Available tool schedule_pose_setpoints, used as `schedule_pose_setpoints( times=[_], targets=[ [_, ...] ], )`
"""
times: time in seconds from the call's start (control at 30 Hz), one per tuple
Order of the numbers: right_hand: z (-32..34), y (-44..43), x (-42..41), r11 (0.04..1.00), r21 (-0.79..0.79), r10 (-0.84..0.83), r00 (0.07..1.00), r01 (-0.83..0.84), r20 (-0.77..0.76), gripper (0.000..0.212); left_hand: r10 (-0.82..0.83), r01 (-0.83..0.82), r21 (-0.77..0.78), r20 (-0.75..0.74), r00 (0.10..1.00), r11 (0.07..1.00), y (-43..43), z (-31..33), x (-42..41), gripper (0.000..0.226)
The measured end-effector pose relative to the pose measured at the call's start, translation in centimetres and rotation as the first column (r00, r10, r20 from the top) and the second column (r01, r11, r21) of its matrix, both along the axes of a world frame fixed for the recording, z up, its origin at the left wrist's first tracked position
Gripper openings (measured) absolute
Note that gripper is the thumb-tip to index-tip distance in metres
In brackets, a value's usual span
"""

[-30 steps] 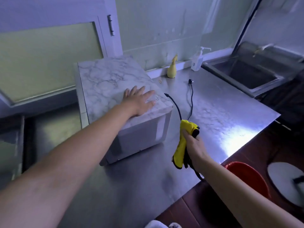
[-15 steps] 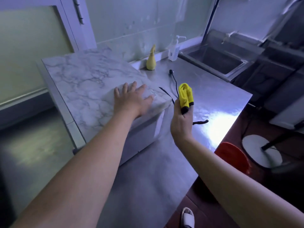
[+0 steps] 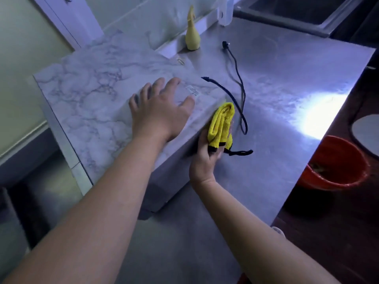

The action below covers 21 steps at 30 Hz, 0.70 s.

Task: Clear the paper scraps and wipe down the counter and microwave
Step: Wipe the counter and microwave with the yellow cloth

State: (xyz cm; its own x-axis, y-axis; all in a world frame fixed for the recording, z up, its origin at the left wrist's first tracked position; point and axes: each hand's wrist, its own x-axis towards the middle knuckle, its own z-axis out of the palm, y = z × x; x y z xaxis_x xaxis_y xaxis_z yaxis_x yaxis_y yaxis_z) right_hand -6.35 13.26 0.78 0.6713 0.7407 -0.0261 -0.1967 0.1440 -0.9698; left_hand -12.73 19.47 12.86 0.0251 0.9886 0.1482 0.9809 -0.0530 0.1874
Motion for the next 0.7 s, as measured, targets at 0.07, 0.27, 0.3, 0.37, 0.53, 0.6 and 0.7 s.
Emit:
schedule_pose_setpoints(
  times=[0.07,0.27,0.3,0.37,0.53,0.6,0.7],
  targets=[
    [-0.2,-0.3,0.2,0.987,-0.136,0.055,0.974,-0.086,-0.218,0.081,0.008,-0.008,-0.009,-0.013,1.000,1.000,-0.2,0.2,0.0,0.064],
    [-1.8,0.5,4.5,0.924,-0.179,0.116,0.695,-0.337,-0.710,0.033,0.021,-0.021,-0.033,-0.006,1.000,0.999,-0.7,0.7,0.2,0.064],
    [-2.0,0.3,5.6,0.916,-0.167,0.115,0.638,-0.365,-0.761,0.023,0.022,-0.022,-0.042,-0.008,1.000,0.999,-0.8,0.7,0.3,0.064],
    [-2.2,-0.2,7.7,0.899,-0.175,0.110,0.593,-0.402,-0.798,0.016,0.022,-0.023,-0.053,-0.010,1.000,0.998,-1.0,0.9,0.3,0.063],
    [1.7,-2.8,8.7,0.917,-0.165,0.180,0.745,-0.364,-0.642,0.047,0.034,-0.035,-0.082,-0.014,0.999,0.996,-1.0,1.2,0.4,0.064],
    [4.6,-5.1,7.0,0.973,0.100,0.226,0.940,-0.206,-0.257,0.069,0.043,-0.041,-0.082,0.018,0.999,0.996,-1.1,1.4,0.5,0.065],
    [6.6,-6.6,4.6,0.901,0.382,0.095,0.954,-0.204,0.284,0.067,0.049,-0.041,-0.078,0.095,0.994,0.996,-1.1,1.7,0.5,0.066]
  ],
)
